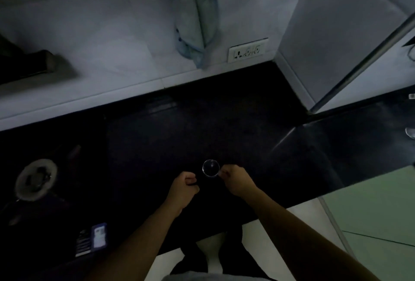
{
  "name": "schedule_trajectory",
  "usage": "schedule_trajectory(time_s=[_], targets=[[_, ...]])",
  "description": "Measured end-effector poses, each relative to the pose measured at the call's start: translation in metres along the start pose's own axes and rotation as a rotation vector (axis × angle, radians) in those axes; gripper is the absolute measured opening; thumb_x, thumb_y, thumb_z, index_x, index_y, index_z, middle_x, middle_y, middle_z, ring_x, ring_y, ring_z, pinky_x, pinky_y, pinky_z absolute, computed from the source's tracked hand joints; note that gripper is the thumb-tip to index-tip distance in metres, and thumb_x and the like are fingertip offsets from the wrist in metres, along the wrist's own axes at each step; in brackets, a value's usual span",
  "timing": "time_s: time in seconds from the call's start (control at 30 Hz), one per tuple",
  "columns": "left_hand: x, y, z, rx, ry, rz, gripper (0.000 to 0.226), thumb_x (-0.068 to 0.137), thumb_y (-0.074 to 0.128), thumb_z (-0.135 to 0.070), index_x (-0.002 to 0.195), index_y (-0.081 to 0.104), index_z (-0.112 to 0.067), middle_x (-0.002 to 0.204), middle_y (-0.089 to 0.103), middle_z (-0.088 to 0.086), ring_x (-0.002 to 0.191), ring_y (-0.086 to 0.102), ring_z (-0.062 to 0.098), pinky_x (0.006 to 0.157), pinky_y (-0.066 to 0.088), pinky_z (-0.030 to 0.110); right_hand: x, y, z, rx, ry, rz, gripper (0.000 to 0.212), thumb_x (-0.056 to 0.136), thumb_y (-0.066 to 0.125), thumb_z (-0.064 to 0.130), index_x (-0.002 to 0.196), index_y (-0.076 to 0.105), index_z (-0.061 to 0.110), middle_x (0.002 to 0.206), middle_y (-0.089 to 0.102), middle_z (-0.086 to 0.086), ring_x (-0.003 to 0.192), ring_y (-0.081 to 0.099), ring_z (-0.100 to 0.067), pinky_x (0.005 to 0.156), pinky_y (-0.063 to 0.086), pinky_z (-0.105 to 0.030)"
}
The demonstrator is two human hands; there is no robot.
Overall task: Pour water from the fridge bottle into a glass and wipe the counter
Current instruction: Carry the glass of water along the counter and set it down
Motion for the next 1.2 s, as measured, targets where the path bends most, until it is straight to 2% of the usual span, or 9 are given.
schedule_trajectory(time_s=[0.07,0.2,0.3,0.4,0.47,0.6,0.77,0.9,1.2], targets=[[0.002,0.004,0.001,-0.065,-0.025,-0.011,0.037,0.088,0.068,-0.005,0.120,0.057,-0.020,0.117,0.063,-0.005,0.099,0.066,0.012,0.074,0.054,0.025,0.004,0.002,-0.004,0.013,0.008,0.011,0.025,0.098,0.053,0.024,0.073,0.059,0.023,0.083,0.065,0.000,0.077,0.063,-0.017,0.067,0.049,-0.030],[0.005,0.014,0.003,-0.184,-0.071,-0.011,0.040,0.088,0.068,-0.002,0.124,0.058,-0.015,0.118,0.065,-0.002,0.101,0.068,0.015,0.086,0.059,0.033,0.005,0.008,-0.004,-0.004,-0.025,0.059,0.018,0.096,0.054,0.019,0.094,0.070,0.010,0.092,0.069,-0.004,0.086,0.067,-0.021,0.075,0.052,-0.032],[0.006,0.021,0.003,-0.300,-0.099,0.000,0.039,0.088,0.064,0.004,0.125,0.059,-0.010,0.117,0.067,0.002,0.104,0.068,0.018,0.095,0.056,0.038,0.001,0.009,-0.004,0.054,-0.021,0.049,0.021,0.097,0.054,0.022,0.101,0.071,0.011,0.088,0.066,-0.001,0.085,0.066,-0.021,0.075,0.050,-0.029],[0.004,0.026,-0.001,-0.406,-0.116,0.008,0.034,0.089,0.060,0.008,0.120,0.062,-0.006,0.113,0.071,0.009,0.100,0.067,0.021,0.098,0.052,0.043,-0.003,0.008,-0.001,0.104,-0.031,0.046,0.019,0.096,0.055,0.022,0.097,0.072,0.013,0.086,0.069,-0.002,0.081,0.066,-0.019,0.079,0.054,-0.034],[0.002,0.027,-0.003,-0.443,-0.108,0.016,0.029,0.088,0.062,0.006,0.113,0.066,-0.008,0.112,0.073,0.011,0.101,0.068,0.023,0.097,0.053,0.042,-0.007,0.008,0.004,0.089,-0.056,0.078,0.019,0.097,0.053,0.019,0.090,0.069,0.012,0.079,0.066,0.005,0.075,0.065,-0.014,0.078,0.054,-0.034],[-0.005,0.024,-0.005,-0.497,-0.086,0.038,0.027,0.086,0.069,-0.001,0.110,0.069,-0.011,0.108,0.076,0.008,0.105,0.070,0.022,0.084,0.055,0.032,-0.017,0.005,0.017,0.014,-0.132,0.103,0.022,0.098,0.050,0.017,0.098,0.069,0.005,0.099,0.070,-0.010,0.091,0.067,-0.027,0.084,0.054,-0.040],[-0.021,0.016,-0.004,-0.528,-0.063,0.042,0.032,0.085,0.068,0.002,0.116,0.067,-0.008,0.112,0.075,0.011,0.103,0.070,0.019,0.082,0.054,0.030,-0.030,0.003,0.027,0.035,-0.156,0.097,0.021,0.095,0.052,0.021,0.079,0.065,0.017,0.081,0.066,0.000,0.078,0.066,-0.019,0.078,0.054,-0.038],[-0.044,0.004,0.000,-0.585,-0.055,-0.022,0.027,0.086,0.066,0.005,0.109,0.069,-0.009,0.107,0.075,0.011,0.105,0.069,0.022,0.086,0.054,0.031,-0.044,0.008,0.042,0.003,-0.241,0.121,0.021,0.094,0.053,0.020,0.076,0.064,0.019,0.071,0.060,0.010,0.071,0.061,-0.010,0.069,0.049,-0.027],[-0.094,-0.037,0.031,-0.744,-0.052,-0.206,0.033,0.084,0.064,0.012,0.112,0.066,-0.006,0.104,0.072,0.014,0.104,0.066,0.024,0.086,0.053,0.032,-0.069,0.039,0.085,0.017,-0.361,0.205,0.027,0.092,0.058,0.022,0.069,0.062,0.036,0.084,0.070,0.009,0.070,0.066,-0.007,0.076,0.056,-0.026]])
Point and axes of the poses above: each hand's wrist, its own x-axis towards the middle knuckle, its own y-axis out of the palm, z = x × y, the point moved 8 cm from there along x, towards the middle knuckle
